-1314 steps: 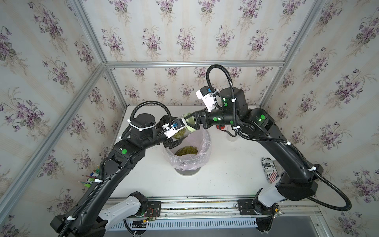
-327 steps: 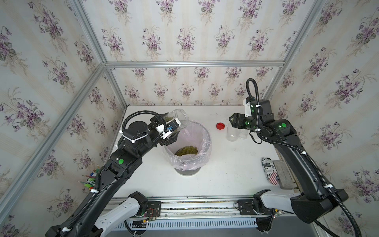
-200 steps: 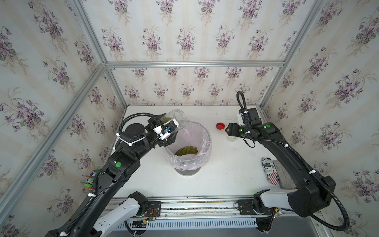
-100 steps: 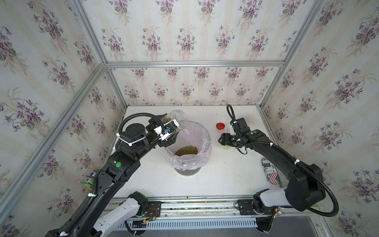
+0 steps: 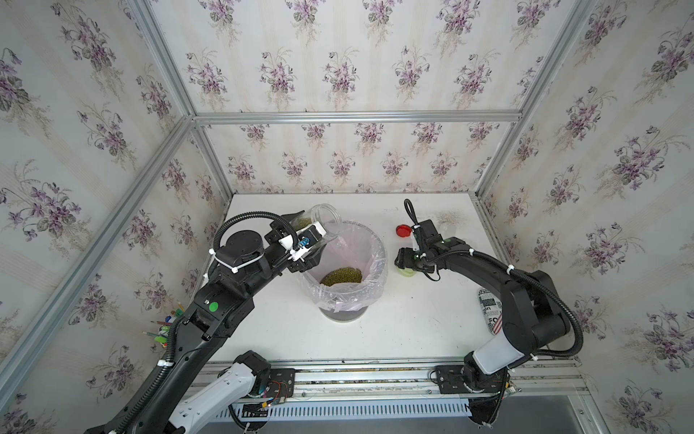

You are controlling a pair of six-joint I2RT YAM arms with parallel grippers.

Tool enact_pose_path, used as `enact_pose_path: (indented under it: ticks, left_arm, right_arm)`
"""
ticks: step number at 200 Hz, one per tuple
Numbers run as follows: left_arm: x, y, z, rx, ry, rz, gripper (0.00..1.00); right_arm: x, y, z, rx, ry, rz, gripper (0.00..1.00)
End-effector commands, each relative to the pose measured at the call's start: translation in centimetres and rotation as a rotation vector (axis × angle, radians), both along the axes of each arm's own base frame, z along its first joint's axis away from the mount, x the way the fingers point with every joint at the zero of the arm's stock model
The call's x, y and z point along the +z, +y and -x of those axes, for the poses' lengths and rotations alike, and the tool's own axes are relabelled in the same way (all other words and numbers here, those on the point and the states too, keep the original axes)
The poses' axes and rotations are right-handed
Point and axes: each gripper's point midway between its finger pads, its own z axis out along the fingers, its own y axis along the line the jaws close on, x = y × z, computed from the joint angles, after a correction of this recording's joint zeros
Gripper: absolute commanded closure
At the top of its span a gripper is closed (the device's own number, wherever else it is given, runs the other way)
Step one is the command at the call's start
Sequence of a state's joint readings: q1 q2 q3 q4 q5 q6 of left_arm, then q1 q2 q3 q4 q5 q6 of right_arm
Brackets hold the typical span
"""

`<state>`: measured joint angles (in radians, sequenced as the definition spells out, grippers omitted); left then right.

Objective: Empty moldy mung beans from jars
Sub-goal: Place the lid at the center of the board.

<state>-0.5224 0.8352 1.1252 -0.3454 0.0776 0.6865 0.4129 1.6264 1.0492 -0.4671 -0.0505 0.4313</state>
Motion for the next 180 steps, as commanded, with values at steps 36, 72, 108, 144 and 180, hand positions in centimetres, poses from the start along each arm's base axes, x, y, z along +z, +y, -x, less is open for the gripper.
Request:
enact_pose_path:
  ticks: [36, 72, 108, 144, 180]
  left_arm:
    - [2.4, 0.1, 0.1, 0.000, -0.093, 0.037, 1.00]
    - [2.3, 0.2, 0.1, 0.004, -0.092, 0.035, 1.00]
    - [2.3, 0.2, 0.0, 0.008, -0.094, 0.029, 1.00]
    - [2.4, 0.2, -0.1, 0.008, -0.095, 0.029, 1.00]
    - [2.6, 0.1, -0.1, 0.006, -0.096, 0.027, 1.00]
  right_arm:
    - [-1.6, -1.1, -0.6, -0.054, 0.010, 0.078, 0.35]
    - [-2.8, -1.4, -0.7, -0.063, 0.021, 0.099, 0.35]
    - [-3.8, -1.8, -1.0, -0.072, 0.046, 0.137, 0.34]
    - [-4.4, -2.0, -0.5, -0.069, 0.077, 0.156, 0.32]
    - [-4.8, -2.3, 0.0, -0.068, 0.100, 0.170, 0.25]
